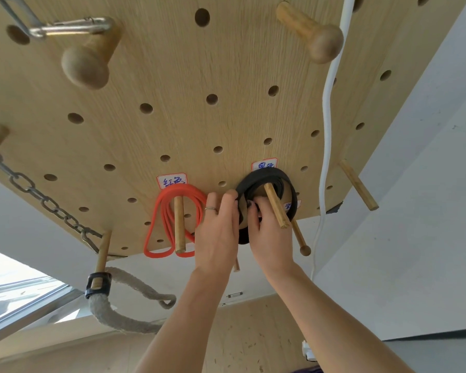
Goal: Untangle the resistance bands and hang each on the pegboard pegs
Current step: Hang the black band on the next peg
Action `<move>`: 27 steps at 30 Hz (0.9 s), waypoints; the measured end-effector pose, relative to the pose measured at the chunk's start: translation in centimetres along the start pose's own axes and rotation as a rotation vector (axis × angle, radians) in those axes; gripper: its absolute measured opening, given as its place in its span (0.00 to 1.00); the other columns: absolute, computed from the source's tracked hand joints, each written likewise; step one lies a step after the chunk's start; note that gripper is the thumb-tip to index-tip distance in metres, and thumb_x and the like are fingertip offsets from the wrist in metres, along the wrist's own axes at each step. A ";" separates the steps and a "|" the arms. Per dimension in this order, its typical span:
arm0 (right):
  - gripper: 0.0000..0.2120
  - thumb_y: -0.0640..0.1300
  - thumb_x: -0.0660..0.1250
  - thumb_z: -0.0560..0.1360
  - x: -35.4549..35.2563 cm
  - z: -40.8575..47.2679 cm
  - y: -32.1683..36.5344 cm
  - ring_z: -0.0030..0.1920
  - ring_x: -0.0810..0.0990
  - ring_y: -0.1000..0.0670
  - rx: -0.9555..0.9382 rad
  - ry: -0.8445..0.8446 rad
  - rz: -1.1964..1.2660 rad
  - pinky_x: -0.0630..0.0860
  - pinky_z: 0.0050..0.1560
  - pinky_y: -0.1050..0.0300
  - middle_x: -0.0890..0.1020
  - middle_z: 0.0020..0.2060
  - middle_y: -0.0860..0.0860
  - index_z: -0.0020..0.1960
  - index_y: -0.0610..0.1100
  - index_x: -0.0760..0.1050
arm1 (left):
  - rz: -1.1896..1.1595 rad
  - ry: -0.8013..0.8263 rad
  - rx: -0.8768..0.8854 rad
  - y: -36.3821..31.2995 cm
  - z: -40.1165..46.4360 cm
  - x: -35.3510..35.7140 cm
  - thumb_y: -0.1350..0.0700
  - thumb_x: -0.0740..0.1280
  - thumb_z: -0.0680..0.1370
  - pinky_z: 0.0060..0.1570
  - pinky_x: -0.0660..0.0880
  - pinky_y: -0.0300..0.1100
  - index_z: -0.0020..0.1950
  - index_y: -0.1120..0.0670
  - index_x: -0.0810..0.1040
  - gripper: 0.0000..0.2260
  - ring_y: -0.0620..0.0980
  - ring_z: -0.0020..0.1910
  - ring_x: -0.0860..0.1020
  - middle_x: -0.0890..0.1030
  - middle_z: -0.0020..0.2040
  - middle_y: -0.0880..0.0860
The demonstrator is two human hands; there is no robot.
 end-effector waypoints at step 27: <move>0.21 0.31 0.66 0.76 -7.3 1.3 -1.5 0.59 0.75 0.52 0.027 -0.197 -0.024 0.65 0.61 0.71 0.79 0.62 0.48 0.69 0.39 0.74 | 0.220 -0.031 0.353 -5.5 2.9 -0.6 0.67 0.68 0.76 0.45 0.73 0.52 0.72 0.49 0.75 0.26 0.57 0.49 0.72 0.76 0.63 0.55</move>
Point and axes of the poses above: each hand's wrist, its own z-axis towards the middle knuckle, its own x-axis out of the palm, y = z × x, the point moved 9 cm from there along z, towards the middle knuckle
